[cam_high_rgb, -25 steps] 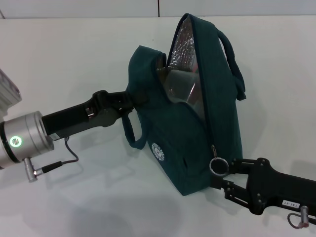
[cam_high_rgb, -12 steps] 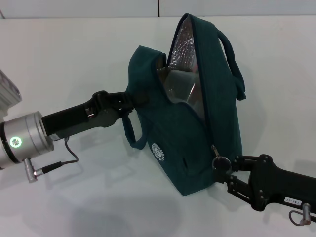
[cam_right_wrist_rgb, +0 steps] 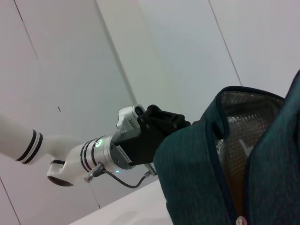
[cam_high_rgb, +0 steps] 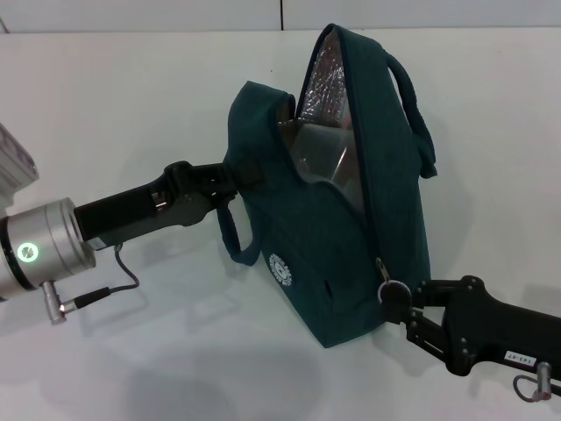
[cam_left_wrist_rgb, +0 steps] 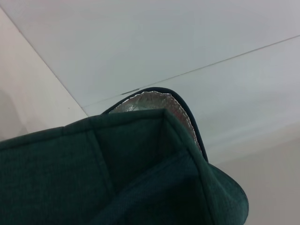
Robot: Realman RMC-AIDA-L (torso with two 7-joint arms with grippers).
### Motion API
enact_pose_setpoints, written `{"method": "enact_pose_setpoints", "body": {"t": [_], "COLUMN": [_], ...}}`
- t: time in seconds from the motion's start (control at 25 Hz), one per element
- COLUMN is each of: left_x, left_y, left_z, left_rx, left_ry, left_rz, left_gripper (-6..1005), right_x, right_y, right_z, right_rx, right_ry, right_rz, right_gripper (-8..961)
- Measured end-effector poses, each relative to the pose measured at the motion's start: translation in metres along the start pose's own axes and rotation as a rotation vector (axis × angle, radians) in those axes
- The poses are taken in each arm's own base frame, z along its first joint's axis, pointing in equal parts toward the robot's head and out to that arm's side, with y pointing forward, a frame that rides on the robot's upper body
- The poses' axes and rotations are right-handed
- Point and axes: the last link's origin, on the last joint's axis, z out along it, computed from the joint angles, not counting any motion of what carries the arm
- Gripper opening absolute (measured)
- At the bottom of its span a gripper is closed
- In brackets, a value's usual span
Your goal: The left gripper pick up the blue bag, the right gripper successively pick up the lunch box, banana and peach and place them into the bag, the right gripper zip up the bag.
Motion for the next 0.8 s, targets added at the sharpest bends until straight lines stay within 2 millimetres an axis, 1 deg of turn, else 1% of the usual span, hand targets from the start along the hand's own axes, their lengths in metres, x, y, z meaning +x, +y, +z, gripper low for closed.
{"method": "enact_pose_setpoints", "body": {"t": [0.56, 0.72, 0.8], "left_x": [0.0003, 0.0003, 0.0003], "left_y": [-0.0001, -0.0001, -0.0001], "left_z": [-0.0007, -0.0007, -0.0007], "left_rx": [0.001, 0.002, 0.002], "left_ry": [0.001, 0.001, 0.001], "left_rz": [0.0, 0.0, 0.001], "left_gripper": [37, 36, 36], "right_x": [-0.0001, -0.0002, -0.0003], "right_y": [-0.0006, -0.0008, -0.0008], "right_z": [-0.0031, -0.0033, -0.0033], "right_rx": [0.025, 0.027, 0.027], "right_ry": [-0.02, -0.021, -0.021], "right_rz": [0.006, 0.006, 0.006], "right_gripper": [113, 42, 34]}}
